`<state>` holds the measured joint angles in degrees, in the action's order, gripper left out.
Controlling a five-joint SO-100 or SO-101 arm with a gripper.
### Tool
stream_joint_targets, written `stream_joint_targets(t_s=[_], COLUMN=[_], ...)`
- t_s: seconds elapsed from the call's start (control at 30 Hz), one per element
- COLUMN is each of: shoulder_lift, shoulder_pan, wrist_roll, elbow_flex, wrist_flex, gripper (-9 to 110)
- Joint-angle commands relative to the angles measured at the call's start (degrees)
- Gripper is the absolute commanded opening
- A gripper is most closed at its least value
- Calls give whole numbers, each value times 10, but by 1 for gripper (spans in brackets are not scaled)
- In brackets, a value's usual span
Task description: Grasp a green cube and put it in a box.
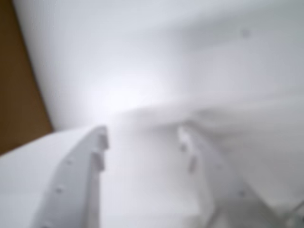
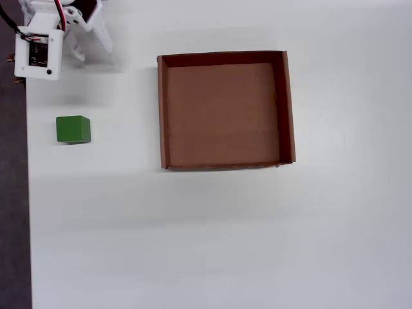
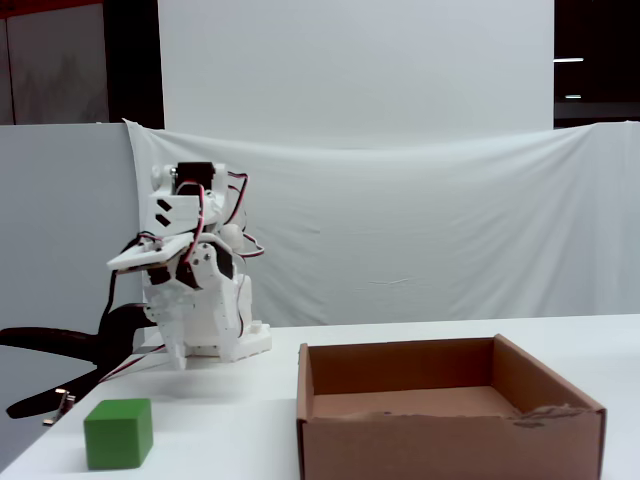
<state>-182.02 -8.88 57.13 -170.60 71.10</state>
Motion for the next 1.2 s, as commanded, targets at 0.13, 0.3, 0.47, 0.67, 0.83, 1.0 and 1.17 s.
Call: stream_joint_targets(t_s=[0.13, 0.3, 0.47, 0.67, 0.83, 1.0, 1.17], shoulder_lift=[-3, -3, -3, -3, -3, 20, 68], shoulder_pan=[-4, -4, -4, -32, -38, -29, -27], wrist_roll=[-2, -2, -2, -2, -2, 0, 0], elbow_flex=[3, 3, 3, 3, 3, 4, 14], wrist_flex=[-3, -3, -3, -4, -4, -14, -84], gripper=[20, 20, 23, 23, 22, 25, 33])
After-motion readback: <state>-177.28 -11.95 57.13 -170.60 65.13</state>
